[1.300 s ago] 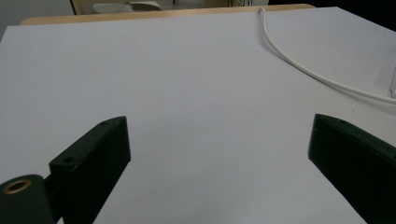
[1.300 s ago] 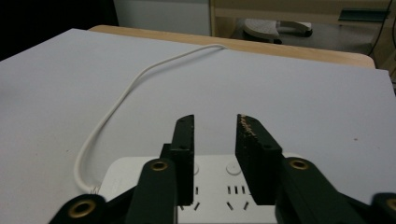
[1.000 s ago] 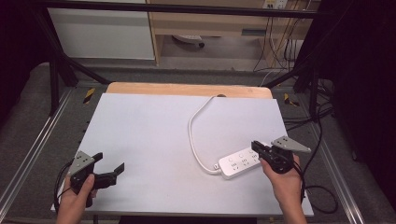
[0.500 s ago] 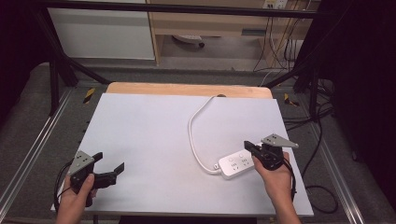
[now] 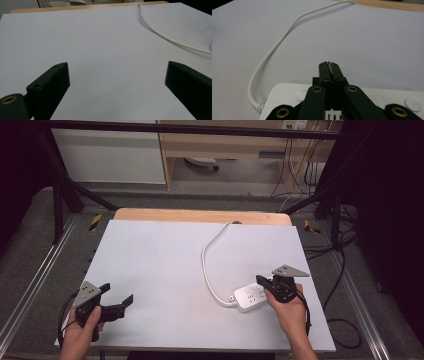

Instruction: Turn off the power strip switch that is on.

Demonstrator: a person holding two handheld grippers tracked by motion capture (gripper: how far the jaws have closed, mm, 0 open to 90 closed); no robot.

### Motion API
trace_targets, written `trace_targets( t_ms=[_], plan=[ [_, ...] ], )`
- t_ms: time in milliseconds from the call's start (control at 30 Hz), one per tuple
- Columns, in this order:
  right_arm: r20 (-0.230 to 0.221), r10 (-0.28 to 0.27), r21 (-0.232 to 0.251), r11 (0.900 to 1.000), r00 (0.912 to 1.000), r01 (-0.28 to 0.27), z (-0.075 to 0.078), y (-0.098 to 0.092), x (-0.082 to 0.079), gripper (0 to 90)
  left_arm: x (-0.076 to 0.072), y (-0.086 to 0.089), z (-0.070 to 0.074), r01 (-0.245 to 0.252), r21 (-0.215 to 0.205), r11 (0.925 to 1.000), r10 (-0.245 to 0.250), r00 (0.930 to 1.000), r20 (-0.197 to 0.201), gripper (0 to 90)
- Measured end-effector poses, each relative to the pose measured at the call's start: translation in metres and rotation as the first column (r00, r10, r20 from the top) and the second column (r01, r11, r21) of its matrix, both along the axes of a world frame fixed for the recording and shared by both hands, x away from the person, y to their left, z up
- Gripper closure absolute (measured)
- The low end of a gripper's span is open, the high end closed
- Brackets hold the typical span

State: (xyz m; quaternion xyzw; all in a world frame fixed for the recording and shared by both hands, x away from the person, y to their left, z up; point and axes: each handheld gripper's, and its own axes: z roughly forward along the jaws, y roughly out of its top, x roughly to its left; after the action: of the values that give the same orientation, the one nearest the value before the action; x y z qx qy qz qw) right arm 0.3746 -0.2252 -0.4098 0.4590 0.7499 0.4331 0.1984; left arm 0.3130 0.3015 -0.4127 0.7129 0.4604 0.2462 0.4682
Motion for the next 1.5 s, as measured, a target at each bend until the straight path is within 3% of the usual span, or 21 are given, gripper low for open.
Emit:
trace_targets(
  t_ms=[567,967,1500],
  plan=[
    [-0.048,0.023,-0.031,0.999,0.9986,-0.024,-0.012,0.008,0.002,90.0,0.0,0.0,0.0,0.003,0.001,1.0,-0.003,1.0,0.001,5.5],
    [-0.06,-0.047,-0.054,0.998,0.9971,0.043,-0.018,-0.003,0.006,90.0,0.0,0.0,0.0,0.004,0.002,1.0,-0.004,1.0,0.002,5.5],
    [-0.06,-0.04,-0.063,0.997,0.9974,0.036,-0.021,0.0,0.006,90.0,0.0,0.001,0.0,-0.001,-0.004,1.0,0.001,1.0,0.002,5.5]
  ],
)
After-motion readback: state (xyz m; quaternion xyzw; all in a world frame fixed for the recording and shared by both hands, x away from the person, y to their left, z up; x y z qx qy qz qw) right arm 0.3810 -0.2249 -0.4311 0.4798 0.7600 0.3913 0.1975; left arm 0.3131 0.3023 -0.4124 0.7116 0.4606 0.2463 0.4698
